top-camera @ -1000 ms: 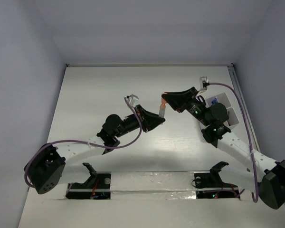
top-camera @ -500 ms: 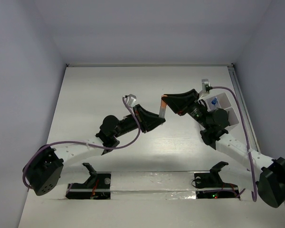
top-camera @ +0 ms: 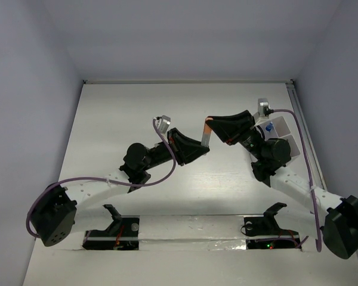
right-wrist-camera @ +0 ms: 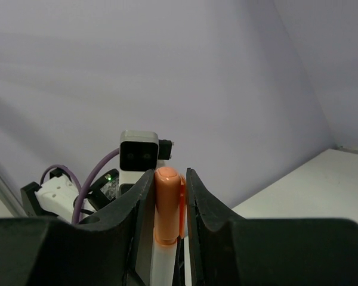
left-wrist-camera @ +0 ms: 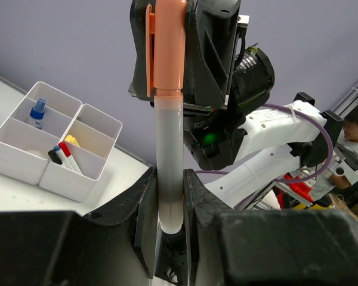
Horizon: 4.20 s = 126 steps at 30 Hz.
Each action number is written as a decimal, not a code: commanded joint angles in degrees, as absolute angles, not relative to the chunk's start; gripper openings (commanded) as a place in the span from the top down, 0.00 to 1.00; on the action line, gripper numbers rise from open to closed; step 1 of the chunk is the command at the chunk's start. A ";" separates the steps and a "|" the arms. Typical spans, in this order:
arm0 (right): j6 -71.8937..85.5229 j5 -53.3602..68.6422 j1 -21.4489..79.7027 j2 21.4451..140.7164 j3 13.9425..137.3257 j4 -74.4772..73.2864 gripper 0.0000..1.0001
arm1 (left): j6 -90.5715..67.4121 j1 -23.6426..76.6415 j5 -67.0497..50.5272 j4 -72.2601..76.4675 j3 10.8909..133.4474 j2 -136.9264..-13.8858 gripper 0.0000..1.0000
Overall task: Sort the stationery into containers
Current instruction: Close the pen cap on the pen, then place the pen in the storage box, then reset both arms
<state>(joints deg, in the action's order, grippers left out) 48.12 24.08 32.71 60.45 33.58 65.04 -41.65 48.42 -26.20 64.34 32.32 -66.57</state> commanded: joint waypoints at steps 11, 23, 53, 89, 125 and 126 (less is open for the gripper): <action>52.82 37.27 34.19 60.65 35.68 54.14 0.98 | -31.56 47.72 -20.57 69.44 41.92 -62.23 1.00; 44.83 36.47 34.19 56.43 32.62 32.44 1.00 | -33.03 44.04 -24.07 67.41 46.57 -61.17 1.00; 39.73 0.57 34.72 51.32 38.31 19.08 1.00 | -33.50 39.99 -26.11 51.16 32.61 -60.39 0.37; -14.32 -75.67 21.09 64.76 41.13 19.94 1.00 | -21.62 49.65 -2.81 35.16 18.54 -36.12 0.01; 23.55 -57.77 21.09 54.70 49.65 -18.19 0.01 | -23.55 49.66 5.27 32.96 18.46 -33.84 0.01; 23.73 -52.87 21.09 52.84 50.09 -18.37 0.00 | -23.99 49.66 5.62 32.09 18.63 -33.23 0.01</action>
<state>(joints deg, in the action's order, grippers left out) 21.37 -62.30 21.08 58.57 46.13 -17.74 -22.90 49.43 2.79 31.31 18.48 -35.57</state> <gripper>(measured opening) 0.984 0.990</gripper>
